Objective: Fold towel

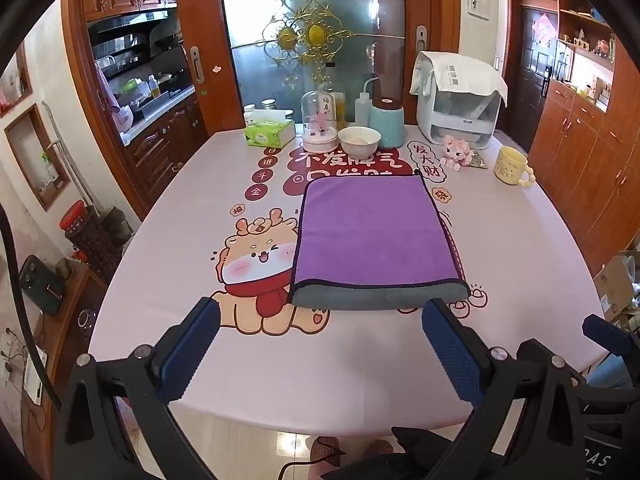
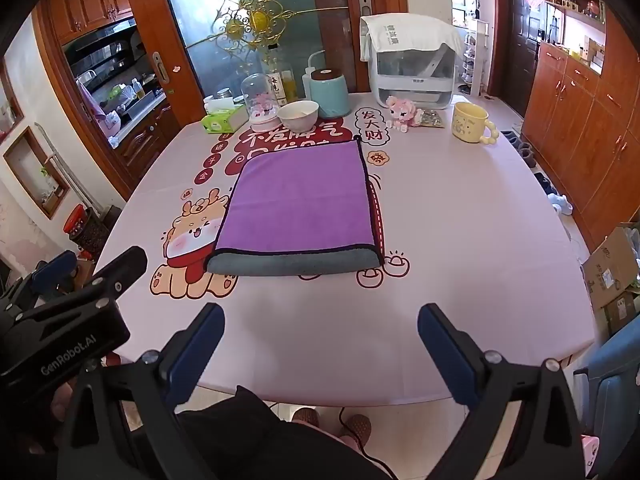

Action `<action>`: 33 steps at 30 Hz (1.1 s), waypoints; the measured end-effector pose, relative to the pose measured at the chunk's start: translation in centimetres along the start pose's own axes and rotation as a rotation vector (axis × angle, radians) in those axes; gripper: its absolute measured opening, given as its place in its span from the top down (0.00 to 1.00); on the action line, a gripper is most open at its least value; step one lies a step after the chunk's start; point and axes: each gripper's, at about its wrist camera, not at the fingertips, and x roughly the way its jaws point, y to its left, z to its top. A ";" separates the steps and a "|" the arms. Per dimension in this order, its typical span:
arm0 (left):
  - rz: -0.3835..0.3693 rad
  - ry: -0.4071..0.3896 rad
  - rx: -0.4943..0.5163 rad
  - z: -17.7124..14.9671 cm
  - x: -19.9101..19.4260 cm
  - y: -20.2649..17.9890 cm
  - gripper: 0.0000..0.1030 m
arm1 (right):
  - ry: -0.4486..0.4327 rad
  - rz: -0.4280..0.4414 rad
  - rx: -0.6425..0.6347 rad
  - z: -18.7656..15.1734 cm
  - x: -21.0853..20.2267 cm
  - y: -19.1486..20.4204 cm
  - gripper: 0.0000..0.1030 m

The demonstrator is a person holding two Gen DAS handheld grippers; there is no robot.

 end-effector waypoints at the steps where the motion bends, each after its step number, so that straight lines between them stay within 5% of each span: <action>1: 0.001 0.002 0.003 0.0 0.0 0.0 0.02 | 0.000 0.000 0.000 0.0 0.0 0.0 0.05; 33: 0.030 0.004 0.014 -1.1 -0.8 0.5 0.02 | 0.008 -0.012 -0.004 -0.4 -0.1 -0.1 0.05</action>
